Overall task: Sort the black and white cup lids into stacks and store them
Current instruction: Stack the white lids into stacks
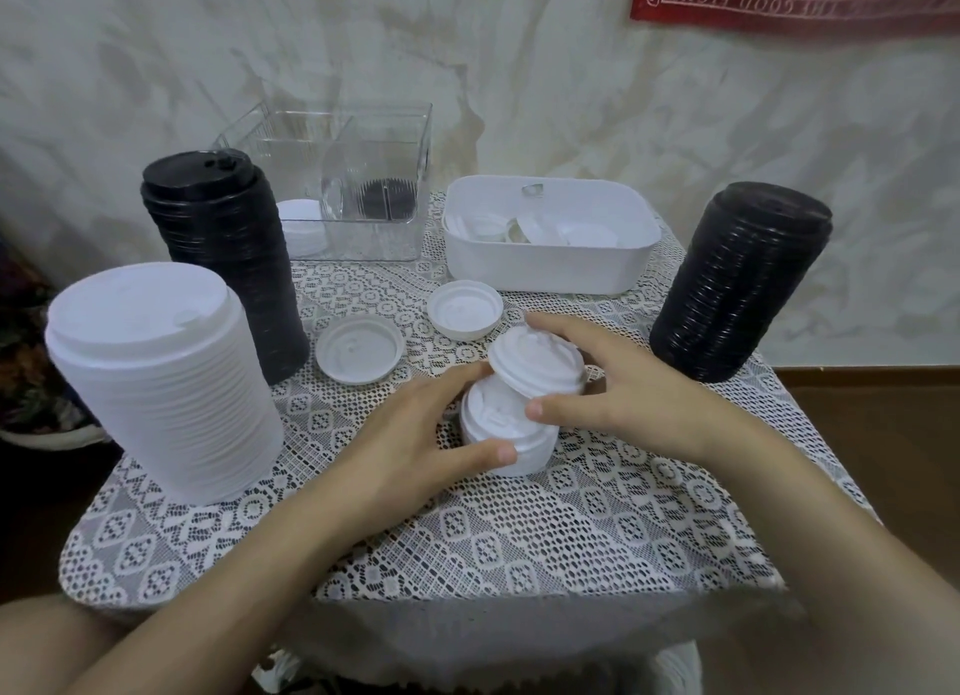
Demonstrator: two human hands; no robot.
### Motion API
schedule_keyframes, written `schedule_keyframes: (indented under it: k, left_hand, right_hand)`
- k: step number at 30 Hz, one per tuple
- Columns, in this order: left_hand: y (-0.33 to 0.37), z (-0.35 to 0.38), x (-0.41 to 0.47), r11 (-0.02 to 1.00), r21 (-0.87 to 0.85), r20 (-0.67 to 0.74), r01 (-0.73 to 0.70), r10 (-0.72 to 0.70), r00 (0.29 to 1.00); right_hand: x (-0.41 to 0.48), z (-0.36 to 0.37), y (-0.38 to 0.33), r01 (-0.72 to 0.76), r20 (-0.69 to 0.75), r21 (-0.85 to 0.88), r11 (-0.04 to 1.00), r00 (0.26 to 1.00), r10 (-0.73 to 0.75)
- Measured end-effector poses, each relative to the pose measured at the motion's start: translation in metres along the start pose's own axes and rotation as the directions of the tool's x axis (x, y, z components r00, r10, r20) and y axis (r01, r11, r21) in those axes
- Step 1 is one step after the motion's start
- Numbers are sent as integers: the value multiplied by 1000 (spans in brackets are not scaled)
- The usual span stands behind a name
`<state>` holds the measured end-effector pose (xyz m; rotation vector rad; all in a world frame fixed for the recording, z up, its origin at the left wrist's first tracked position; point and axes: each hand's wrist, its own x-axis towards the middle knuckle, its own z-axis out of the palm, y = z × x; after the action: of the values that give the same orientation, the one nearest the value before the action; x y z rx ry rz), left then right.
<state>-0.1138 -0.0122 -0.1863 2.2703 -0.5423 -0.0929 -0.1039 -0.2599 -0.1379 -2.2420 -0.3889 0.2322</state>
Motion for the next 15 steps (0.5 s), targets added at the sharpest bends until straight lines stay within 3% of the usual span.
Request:
schedule_keyframes:
  k: [9,15]
  left_hand:
    - [1,0,-1,990,137,63,37,-46,997]
    - [2,2,-3,995,94,30,21,-24,999]
  right_hand:
    - [-4,2,-2,17,50,-65,998,999,-14]
    - [-7,3,-8,33,95,-112,993,995,-23]
